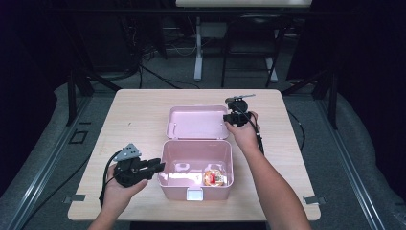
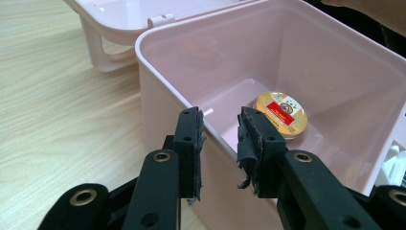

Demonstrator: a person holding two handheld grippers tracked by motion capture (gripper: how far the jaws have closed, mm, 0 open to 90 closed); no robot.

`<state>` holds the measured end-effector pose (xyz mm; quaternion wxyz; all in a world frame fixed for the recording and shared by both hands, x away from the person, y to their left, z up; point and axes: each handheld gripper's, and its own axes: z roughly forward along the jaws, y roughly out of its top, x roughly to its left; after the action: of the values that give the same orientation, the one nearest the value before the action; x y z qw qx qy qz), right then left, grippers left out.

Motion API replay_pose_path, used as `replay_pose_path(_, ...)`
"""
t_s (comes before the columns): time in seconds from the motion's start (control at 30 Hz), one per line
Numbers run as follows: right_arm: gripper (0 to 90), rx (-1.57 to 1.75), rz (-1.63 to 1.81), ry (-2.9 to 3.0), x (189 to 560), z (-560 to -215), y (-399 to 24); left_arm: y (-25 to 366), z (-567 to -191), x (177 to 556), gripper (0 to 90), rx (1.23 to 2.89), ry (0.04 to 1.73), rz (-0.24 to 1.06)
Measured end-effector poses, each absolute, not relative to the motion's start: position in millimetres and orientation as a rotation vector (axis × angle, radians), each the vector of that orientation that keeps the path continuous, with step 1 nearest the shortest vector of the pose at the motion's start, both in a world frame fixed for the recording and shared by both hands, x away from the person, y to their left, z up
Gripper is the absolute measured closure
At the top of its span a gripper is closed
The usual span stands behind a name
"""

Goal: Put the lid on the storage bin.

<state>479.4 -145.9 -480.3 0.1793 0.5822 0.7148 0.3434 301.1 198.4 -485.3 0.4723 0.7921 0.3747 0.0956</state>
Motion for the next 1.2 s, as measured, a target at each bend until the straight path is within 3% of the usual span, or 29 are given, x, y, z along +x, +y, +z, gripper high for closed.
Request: replay_pose_path(1.2,84.4,1.513,1.13,1.897,452.5,-442.7,-151.2,198.2,-485.5,301.2,69.4,1.936,0.921,0.235)
